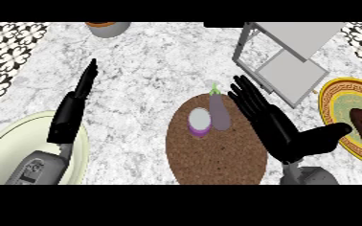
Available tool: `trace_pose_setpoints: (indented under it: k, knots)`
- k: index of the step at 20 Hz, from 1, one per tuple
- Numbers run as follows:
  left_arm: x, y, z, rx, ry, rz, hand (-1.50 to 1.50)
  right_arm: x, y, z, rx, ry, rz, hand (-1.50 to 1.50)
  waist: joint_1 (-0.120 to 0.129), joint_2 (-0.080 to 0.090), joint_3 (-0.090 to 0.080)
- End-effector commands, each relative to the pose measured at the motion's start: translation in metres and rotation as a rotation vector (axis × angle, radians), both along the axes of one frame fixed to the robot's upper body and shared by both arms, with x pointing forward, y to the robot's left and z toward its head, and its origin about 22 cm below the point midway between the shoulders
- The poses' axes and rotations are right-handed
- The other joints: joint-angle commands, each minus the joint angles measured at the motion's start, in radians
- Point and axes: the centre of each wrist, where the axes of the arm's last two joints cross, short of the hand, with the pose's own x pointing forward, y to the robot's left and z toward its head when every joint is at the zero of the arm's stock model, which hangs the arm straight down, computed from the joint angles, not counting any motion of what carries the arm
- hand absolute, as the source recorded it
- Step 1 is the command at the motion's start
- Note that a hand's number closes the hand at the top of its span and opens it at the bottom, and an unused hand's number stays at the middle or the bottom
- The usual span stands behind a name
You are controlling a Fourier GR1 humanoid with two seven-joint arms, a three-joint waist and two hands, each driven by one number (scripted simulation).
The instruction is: Pick the eggplant from the placemat and place it in the tiered shelf
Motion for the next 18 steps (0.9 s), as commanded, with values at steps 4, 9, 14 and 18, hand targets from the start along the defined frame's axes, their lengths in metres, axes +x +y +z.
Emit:
trace_pose_setpoints:
  k: [4, 9, 14, 18]
  knots:
    - [0.002, -0.017, 0.002, -0.055, 0.049, -0.046, 0.00, 0.055, -0.048, -0.003, -0.353, 0.378, -0.175, -1.50, 0.030, 0.061, -0.029]
    - [0.000, -0.027, -0.004, -0.093, 0.087, -0.070, 0.00, 0.040, -0.096, -0.029, -0.753, 0.501, -0.335, 1.50, 0.055, 0.092, -0.072]
    - [0.000, -0.043, -0.011, -0.142, 0.188, -0.100, 0.00, 0.069, -0.110, -0.027, -0.986, 0.560, -0.730, -1.50, 0.036, 0.055, -0.029]
    - [0.011, -0.043, -0.010, -0.172, 0.195, -0.057, 0.00, 0.107, -0.055, -0.017, -0.888, 0.546, -0.758, -1.50, -0.005, 0.043, -0.024]
